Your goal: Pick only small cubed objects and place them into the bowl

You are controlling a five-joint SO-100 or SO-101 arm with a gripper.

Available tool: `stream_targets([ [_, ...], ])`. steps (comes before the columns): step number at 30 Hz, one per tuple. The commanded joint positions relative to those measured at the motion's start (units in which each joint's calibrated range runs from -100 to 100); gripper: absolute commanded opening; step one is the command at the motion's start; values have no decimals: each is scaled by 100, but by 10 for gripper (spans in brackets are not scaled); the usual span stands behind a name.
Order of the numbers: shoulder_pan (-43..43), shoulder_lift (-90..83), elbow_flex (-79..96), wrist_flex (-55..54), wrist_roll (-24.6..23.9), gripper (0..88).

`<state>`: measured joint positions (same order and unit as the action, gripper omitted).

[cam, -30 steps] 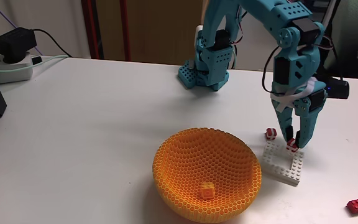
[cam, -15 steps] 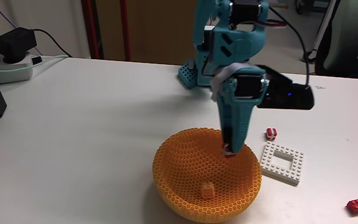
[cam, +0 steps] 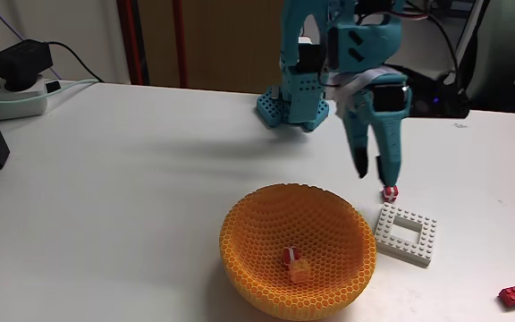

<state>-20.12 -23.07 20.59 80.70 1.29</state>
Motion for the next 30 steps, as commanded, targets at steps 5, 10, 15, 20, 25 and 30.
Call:
stream_targets([
  [5, -1539, -165, 1499, -181, -10, 222],
  [10, -2443, 858, 1614, -737, -73, 223],
  [15, -2844, 1284, 1653, -980, -156, 222],
  [20, -2751, 1284, 1691, -1024, -117, 222],
  [25, -2536, 1284, 1778, -1145, -54, 218],
  [30, -2378, 1284, 1951, -1371, -10, 217],
])
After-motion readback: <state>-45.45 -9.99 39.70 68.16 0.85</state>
